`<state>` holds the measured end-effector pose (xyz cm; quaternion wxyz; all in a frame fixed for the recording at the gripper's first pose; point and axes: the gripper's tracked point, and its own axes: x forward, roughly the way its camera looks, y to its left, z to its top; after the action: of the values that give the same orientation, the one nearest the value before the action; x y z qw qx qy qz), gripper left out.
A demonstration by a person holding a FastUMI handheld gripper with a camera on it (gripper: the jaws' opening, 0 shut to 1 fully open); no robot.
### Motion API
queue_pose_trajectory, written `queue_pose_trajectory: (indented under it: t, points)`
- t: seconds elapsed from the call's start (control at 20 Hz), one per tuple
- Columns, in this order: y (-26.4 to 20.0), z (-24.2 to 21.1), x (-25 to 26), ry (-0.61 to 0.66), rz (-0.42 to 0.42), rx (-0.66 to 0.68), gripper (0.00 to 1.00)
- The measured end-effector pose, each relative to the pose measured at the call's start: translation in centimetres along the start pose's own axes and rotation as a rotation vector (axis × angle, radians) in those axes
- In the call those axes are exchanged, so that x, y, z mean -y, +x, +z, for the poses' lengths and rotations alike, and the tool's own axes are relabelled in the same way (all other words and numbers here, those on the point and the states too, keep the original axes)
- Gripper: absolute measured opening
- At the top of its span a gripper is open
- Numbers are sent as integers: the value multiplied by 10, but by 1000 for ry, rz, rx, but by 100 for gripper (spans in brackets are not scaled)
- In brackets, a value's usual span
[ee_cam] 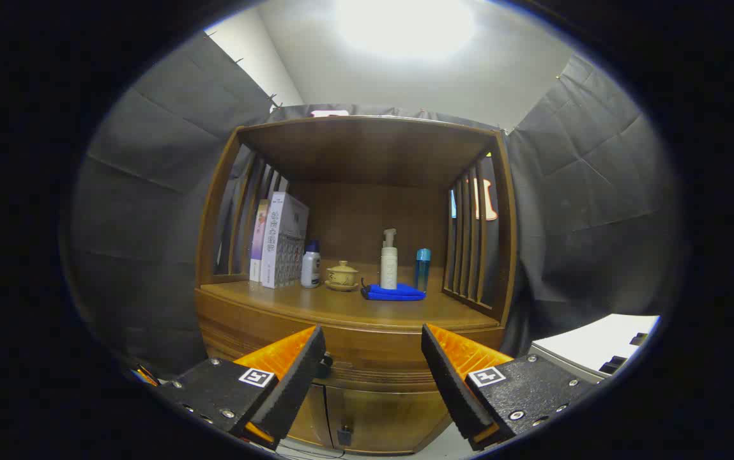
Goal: Pull open the drawer, take out the items inside it, and place them on the countertop above the cabinet.
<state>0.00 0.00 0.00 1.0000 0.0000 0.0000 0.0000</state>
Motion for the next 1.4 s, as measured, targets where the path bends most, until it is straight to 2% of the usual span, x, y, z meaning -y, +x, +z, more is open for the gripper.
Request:
queue_pose_trajectory:
  t: [0.25,0.4,0.9,1.15,1.4]
  points:
    - [-2,2,1,46,-64,-35,95]
    - [-5,7,-1,29,-80,-26,94]
    - [-6,-6,1,26,-80,-53,95]
    - [-4,-12,2,66,-73,-66,94]
    - [4,-15,4,57,-96,-82,94]
